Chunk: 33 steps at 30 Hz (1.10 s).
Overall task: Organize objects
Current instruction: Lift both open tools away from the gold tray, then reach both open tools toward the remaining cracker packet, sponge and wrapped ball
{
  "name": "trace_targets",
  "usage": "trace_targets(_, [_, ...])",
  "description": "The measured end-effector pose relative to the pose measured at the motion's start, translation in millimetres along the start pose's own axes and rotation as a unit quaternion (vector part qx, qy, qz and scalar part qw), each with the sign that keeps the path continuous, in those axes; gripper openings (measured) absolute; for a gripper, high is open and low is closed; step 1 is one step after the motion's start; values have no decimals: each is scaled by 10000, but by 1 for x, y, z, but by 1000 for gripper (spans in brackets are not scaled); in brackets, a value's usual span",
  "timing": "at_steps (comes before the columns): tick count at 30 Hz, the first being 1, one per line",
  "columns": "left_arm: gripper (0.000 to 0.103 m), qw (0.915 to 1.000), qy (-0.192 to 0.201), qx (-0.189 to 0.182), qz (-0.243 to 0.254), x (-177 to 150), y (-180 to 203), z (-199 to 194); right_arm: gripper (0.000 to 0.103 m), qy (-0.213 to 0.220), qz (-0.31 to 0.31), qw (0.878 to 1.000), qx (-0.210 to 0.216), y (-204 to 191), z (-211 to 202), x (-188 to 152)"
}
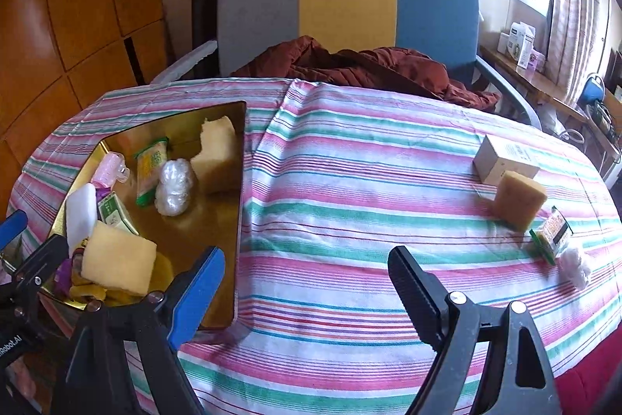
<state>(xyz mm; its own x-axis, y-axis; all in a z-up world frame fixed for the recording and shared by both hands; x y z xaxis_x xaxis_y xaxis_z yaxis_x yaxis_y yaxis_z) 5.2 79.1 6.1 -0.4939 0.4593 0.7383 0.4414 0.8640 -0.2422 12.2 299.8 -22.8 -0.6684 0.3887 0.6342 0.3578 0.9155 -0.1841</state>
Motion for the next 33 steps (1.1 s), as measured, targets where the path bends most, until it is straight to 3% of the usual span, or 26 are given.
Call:
trace_targets(10, [89,10000,23,-10,2,3,0,2,88,-45,312,9989,-340,50,-3,15])
trace_targets(18, [89,9996,195,-154,122,19,9,3,88,-190,1226,9899,-685,139,-14,40])
trace_targets(27, [90,9971,319,-479,495,45,40,9,88,-275,2388,9595,-1471,262,-36,59])
trace_targets(33, [90,9935,325,-722,821,62,68,16,88,-440,3126,9360,-1560,322,-37,60])
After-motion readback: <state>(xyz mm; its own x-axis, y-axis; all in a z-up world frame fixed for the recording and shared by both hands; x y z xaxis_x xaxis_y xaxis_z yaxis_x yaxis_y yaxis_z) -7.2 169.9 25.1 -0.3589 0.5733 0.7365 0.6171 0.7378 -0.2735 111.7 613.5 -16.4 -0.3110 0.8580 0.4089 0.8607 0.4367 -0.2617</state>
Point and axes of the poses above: each gripper's, at about its wrist camera, not at the fingertips, and z roughly the way its jaws point, y to its right, x to its top, the point moved 1 cm from there along z, roughly the way its jaws point, and after that the axes turned 14 degrees about z, right-handed, at the moved point
